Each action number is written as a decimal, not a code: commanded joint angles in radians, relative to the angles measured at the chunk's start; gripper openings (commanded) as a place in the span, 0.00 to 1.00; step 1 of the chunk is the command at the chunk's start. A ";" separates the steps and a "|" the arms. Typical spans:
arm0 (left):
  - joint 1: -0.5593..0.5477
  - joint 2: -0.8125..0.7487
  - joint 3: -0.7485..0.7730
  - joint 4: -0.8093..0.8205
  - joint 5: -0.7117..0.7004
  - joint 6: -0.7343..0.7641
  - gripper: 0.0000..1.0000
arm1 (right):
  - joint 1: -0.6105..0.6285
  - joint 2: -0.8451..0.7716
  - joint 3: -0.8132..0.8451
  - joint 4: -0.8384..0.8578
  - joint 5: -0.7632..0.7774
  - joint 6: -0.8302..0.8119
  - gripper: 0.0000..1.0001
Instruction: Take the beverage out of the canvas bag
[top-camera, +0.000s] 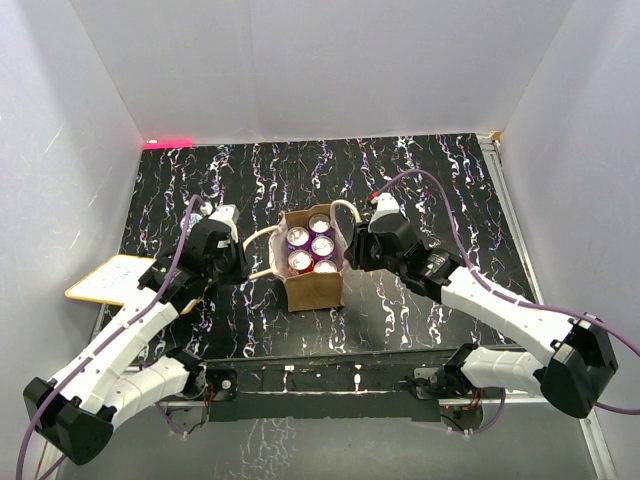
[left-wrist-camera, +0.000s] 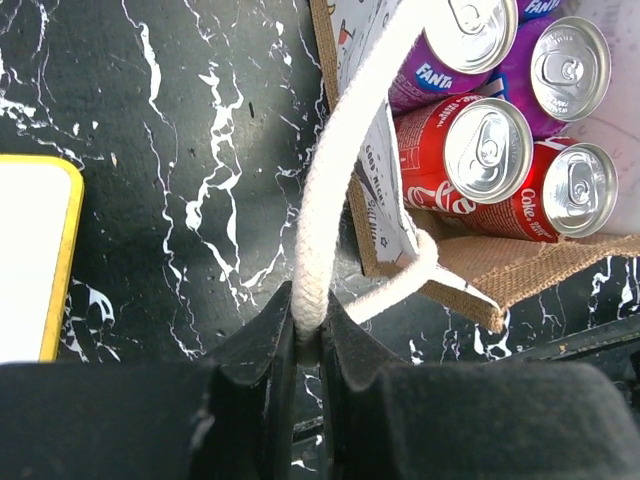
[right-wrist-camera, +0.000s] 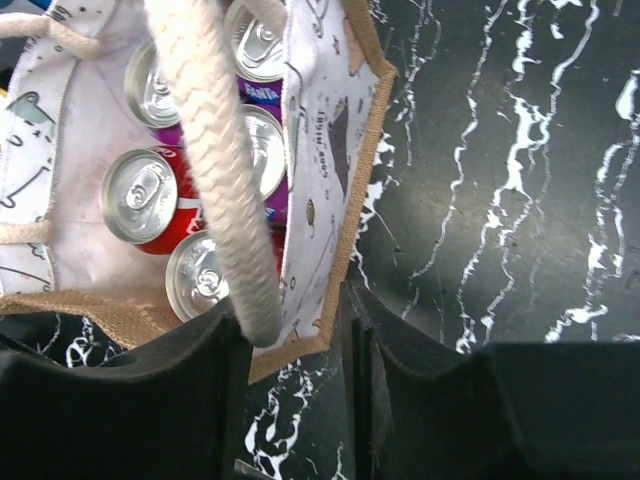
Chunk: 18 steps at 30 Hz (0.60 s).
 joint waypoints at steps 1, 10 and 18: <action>0.000 -0.045 -0.031 0.066 -0.024 0.112 0.00 | -0.005 0.000 0.151 -0.165 0.071 -0.057 0.43; 0.001 -0.107 -0.135 0.309 0.214 0.265 0.00 | 0.053 0.058 0.459 -0.394 -0.007 -0.084 0.53; 0.001 -0.018 -0.130 0.315 0.283 0.295 0.00 | 0.154 0.151 0.685 -0.359 -0.022 -0.096 0.60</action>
